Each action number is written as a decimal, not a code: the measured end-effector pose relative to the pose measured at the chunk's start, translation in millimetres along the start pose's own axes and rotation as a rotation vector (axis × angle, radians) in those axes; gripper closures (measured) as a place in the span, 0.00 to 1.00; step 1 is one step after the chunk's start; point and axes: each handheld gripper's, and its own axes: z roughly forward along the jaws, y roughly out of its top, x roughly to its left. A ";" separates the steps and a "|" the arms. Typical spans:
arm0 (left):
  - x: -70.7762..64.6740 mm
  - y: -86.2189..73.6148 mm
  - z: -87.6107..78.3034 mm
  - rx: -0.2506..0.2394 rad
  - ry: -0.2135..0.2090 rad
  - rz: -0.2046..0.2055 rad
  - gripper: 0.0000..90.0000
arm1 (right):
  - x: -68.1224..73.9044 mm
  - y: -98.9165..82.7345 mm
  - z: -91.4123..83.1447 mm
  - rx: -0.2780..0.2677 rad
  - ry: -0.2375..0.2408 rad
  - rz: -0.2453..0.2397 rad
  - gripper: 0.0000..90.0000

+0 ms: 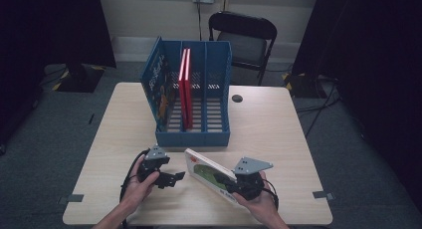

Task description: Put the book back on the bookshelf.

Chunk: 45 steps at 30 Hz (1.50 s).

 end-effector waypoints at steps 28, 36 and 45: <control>1.9 -0.8 1.6 0.024 0.024 -0.040 0.18 | -12.3 48.6 -25.0 -0.100 -0.028 0.019 0.85; 2.0 -1.3 0.8 0.032 0.030 -0.043 0.18 | -15.8 54.9 -31.7 -0.154 -0.070 0.023 0.85; 2.2 -1.2 1.3 0.035 0.030 -0.046 0.18 | -24.7 63.9 -35.8 -0.189 -0.142 0.018 0.85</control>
